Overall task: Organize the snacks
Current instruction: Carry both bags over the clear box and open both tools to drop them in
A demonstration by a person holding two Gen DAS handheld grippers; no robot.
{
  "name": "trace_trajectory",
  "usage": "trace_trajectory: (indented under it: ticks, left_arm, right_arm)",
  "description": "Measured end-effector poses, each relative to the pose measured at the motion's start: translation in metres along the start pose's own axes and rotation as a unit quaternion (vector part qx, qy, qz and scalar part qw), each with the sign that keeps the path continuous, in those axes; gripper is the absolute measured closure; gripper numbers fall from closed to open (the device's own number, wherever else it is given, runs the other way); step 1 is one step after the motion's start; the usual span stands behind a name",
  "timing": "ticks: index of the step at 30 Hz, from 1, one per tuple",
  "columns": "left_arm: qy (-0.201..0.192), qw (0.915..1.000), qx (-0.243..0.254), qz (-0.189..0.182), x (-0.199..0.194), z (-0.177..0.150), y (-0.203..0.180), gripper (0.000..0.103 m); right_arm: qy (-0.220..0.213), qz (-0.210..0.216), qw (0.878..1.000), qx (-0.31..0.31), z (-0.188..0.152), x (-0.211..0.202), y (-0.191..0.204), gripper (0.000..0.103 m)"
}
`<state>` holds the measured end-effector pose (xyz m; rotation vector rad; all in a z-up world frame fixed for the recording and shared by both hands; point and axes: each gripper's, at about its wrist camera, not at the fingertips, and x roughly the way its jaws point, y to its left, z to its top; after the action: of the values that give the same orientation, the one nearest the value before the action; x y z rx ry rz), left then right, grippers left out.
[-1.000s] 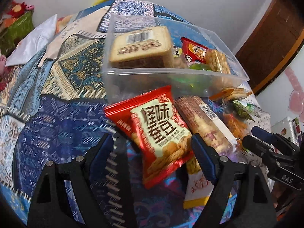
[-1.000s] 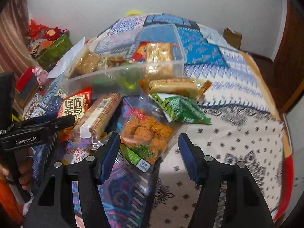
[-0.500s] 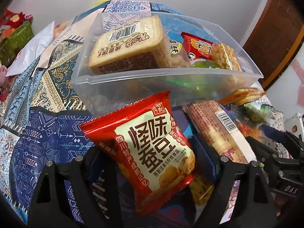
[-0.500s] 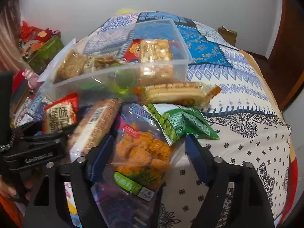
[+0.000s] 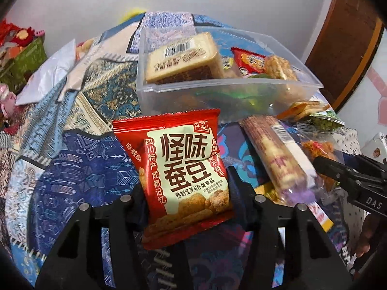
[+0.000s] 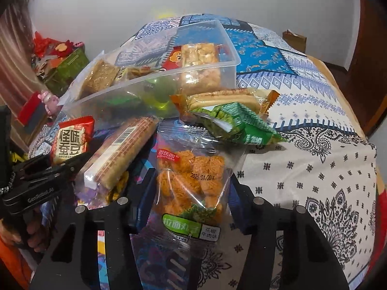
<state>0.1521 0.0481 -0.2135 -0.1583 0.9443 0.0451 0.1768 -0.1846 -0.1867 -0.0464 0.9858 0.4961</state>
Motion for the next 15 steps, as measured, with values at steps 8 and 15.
trace_trajectory:
  ticks: [8, 15]
  left_arm:
    - [-0.048, 0.9986, 0.021, -0.011, -0.043, 0.011, -0.012, 0.049]
    - [-0.094, 0.9951, 0.023, -0.022, -0.075, 0.03, -0.018, 0.049]
  right_arm:
    - [-0.025, 0.015, 1.0, -0.006, -0.001, -0.029, 0.011, 0.052]
    - [-0.071, 0.029, 0.997, -0.03, 0.016, -0.06, 0.029, 0.052]
